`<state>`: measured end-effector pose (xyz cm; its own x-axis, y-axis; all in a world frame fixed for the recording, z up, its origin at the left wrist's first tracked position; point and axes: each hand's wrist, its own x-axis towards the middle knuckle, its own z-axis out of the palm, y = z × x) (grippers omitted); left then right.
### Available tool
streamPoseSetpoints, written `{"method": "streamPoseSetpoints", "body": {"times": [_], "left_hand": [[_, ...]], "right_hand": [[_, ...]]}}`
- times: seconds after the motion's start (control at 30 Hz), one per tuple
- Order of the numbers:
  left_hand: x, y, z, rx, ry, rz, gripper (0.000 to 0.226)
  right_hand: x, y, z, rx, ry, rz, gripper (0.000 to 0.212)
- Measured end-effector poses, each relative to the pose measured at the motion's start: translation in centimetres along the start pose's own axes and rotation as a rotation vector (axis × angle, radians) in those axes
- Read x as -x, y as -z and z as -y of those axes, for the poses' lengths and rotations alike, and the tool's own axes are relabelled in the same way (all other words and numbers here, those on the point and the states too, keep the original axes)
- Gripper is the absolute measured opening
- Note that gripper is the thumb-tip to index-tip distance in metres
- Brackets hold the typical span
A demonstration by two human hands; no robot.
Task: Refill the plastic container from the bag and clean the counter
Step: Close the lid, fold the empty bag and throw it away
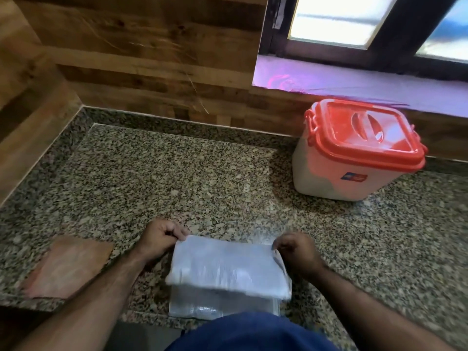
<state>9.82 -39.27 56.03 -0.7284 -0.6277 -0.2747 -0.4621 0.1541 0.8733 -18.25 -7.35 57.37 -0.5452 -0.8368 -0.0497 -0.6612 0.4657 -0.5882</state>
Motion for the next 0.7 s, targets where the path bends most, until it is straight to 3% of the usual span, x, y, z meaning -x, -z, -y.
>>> {"method": "streamPoseSetpoints", "body": {"times": [0.1,0.2,0.43,0.5,0.57,0.7], "left_hand": [[0.9,0.2,0.7,-0.142,-0.034,0.068,0.041],[1.4,0.5,1.1,-0.303,-0.007,0.180,0.046],[0.7,-2.5,-6.0,-0.581,-0.246,0.217,0.021],[-0.1,-5.4,-8.4,-0.679,-0.220,0.352,0.036],[-1.0,-8.4,-9.6,-0.812,-0.186,0.436,0.036],[-1.5,-11.4,-9.7,-0.777,-0.059,0.360,0.041]], "right_hand": [[0.5,-0.2,-0.2,0.300,0.152,0.084,0.027],[1.1,-0.7,0.2,0.470,0.166,0.131,0.034],[1.6,-1.2,1.4,0.556,0.092,0.132,0.033],[1.6,-0.9,2.1,0.556,0.054,0.171,0.039],[1.6,-0.5,3.0,0.566,0.009,0.241,0.045],[1.4,0.1,4.3,0.576,-0.051,0.313,0.057]]}}
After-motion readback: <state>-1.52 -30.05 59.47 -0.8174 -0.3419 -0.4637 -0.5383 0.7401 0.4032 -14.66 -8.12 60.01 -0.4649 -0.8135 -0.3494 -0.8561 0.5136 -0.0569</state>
